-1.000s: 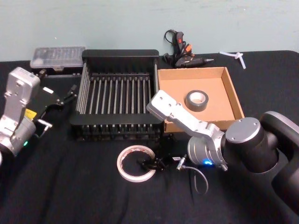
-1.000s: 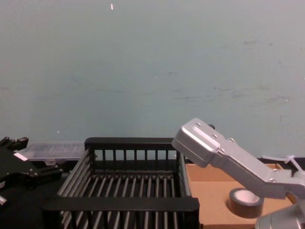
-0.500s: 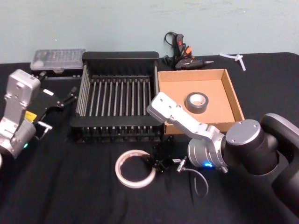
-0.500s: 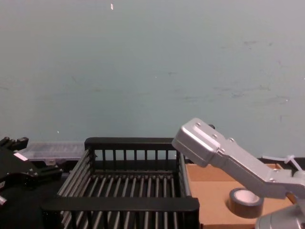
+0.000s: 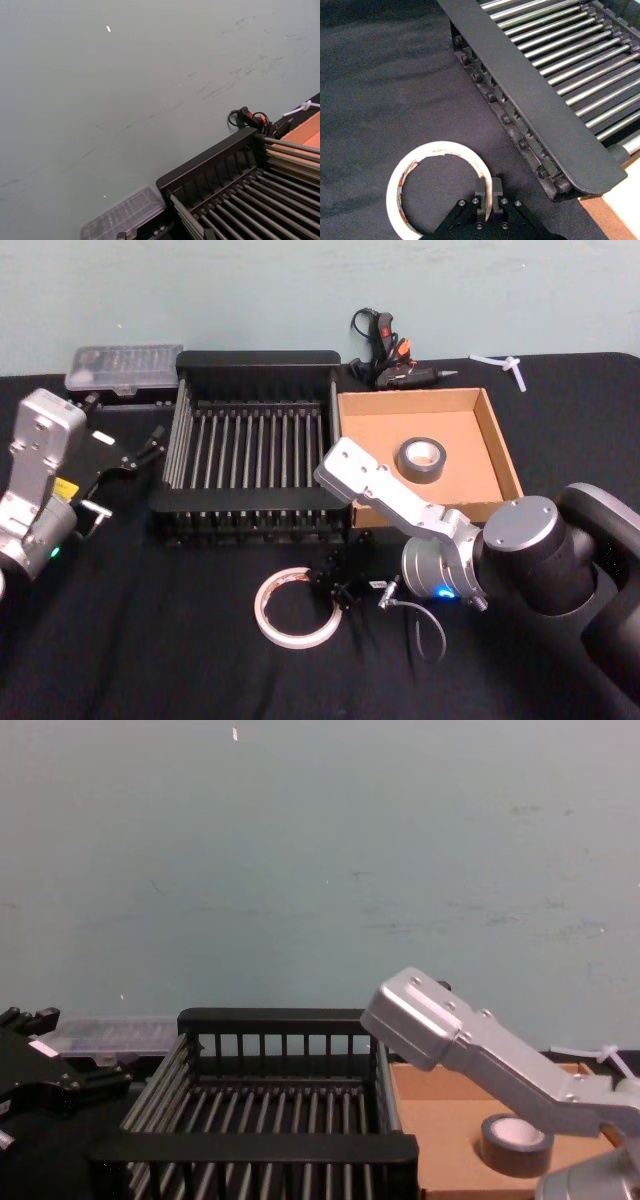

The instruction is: Pick up the white tape and place it into the black box , Pick up the silver tape and place it into the brown box.

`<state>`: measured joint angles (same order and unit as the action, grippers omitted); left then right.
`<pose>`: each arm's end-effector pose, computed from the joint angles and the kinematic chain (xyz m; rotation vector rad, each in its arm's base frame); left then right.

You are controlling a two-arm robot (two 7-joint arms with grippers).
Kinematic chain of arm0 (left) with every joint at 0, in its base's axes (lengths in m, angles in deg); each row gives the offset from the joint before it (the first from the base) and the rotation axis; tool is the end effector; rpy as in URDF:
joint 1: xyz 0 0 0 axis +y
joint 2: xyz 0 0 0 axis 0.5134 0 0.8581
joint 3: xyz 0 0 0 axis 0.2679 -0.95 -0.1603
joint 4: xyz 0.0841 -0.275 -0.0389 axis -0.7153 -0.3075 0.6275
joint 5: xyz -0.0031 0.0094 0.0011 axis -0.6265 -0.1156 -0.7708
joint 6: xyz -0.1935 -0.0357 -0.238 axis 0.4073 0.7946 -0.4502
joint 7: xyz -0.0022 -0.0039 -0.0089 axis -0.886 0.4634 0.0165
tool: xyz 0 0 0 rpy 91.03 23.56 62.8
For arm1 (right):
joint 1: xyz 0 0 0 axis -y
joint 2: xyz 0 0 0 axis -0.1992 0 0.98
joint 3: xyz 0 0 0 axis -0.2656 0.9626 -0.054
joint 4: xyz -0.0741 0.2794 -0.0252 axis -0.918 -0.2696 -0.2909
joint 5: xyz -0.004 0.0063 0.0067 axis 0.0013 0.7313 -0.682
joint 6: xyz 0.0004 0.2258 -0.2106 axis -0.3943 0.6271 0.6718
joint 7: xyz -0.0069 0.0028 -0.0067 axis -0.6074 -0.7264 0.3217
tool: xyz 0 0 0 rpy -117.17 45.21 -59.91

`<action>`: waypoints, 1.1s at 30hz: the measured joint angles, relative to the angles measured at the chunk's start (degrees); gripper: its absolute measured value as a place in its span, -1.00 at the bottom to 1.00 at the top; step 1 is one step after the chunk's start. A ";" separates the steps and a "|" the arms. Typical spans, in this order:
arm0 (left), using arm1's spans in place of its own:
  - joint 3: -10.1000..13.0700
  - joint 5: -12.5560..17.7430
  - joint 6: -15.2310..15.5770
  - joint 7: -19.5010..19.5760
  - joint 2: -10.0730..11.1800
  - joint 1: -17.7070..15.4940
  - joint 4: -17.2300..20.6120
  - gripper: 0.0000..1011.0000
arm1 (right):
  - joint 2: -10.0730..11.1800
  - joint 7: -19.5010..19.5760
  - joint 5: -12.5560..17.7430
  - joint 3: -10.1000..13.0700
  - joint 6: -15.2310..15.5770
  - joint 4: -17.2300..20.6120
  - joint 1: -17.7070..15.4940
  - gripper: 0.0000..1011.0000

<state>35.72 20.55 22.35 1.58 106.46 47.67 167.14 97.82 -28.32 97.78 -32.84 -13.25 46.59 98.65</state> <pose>0.3580 0.0827 -0.3023 0.3044 -0.2852 1.2480 0.3656 0.0629 -0.2580 -0.7009 0.1365 -0.5249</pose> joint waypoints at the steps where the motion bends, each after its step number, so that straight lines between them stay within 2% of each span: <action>1: 0.00 0.00 0.00 0.00 0.00 0.00 0.00 0.98 | 0.00 0.00 0.00 0.00 0.00 0.00 0.00 -0.85; 17: 0.00 0.00 0.00 0.00 0.00 0.00 0.00 0.98 | 0.03 -0.54 1.37 1.12 -1.01 0.97 -0.41 -0.85; 24: 0.00 0.00 0.00 0.00 0.00 0.00 0.00 0.98 | 0.79 -0.23 1.94 1.88 -1.42 3.27 -0.72 -0.85; 33: 0.00 0.00 0.00 0.00 0.00 0.00 0.00 0.98 | 2.57 0.27 3.27 3.35 -2.32 8.06 -1.46 -0.85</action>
<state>35.73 20.55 22.36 1.58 106.45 47.68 167.14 100.39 -28.05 101.06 -29.49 -15.57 54.65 97.19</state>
